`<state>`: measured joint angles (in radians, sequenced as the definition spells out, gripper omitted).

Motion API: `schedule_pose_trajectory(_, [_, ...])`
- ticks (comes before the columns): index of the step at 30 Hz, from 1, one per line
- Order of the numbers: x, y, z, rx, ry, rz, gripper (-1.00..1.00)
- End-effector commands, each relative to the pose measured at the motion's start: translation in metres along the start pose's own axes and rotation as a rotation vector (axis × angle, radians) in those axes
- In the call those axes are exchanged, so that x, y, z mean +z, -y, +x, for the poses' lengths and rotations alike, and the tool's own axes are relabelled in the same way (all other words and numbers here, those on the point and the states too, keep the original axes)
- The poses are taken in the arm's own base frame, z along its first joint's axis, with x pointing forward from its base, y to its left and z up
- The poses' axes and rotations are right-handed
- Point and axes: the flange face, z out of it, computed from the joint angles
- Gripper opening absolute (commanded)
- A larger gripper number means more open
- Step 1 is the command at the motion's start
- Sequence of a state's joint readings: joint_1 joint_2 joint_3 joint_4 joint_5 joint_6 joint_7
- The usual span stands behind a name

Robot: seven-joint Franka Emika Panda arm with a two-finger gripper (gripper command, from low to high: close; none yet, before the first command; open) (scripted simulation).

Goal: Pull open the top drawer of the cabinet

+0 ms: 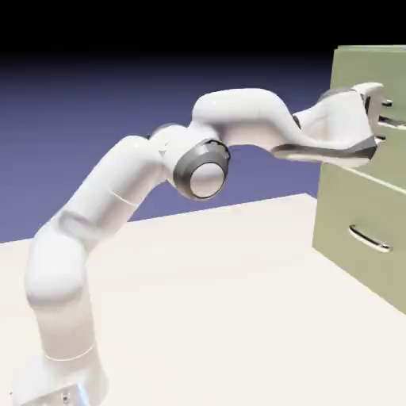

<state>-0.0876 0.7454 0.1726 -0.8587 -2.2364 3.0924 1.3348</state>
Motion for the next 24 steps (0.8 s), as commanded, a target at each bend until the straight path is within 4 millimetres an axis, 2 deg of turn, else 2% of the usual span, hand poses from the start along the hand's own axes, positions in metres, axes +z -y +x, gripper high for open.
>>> schedule_pose_trajectory(1, [0.000, 0.000, 0.000, 0.000, 0.000, 0.000, -1.00])
schedule_pose_trajectory(7, [-0.025, 0.000, 0.000, 0.000, 0.000, 0.000, -1.00])
schedule_pose_trajectory(13, [-0.058, 0.000, 0.000, 0.000, 0.000, 0.000, -1.00])
schedule_pose_trajectory(24, [-0.140, 0.000, 0.000, 0.000, 0.000, 0.000, -1.00])
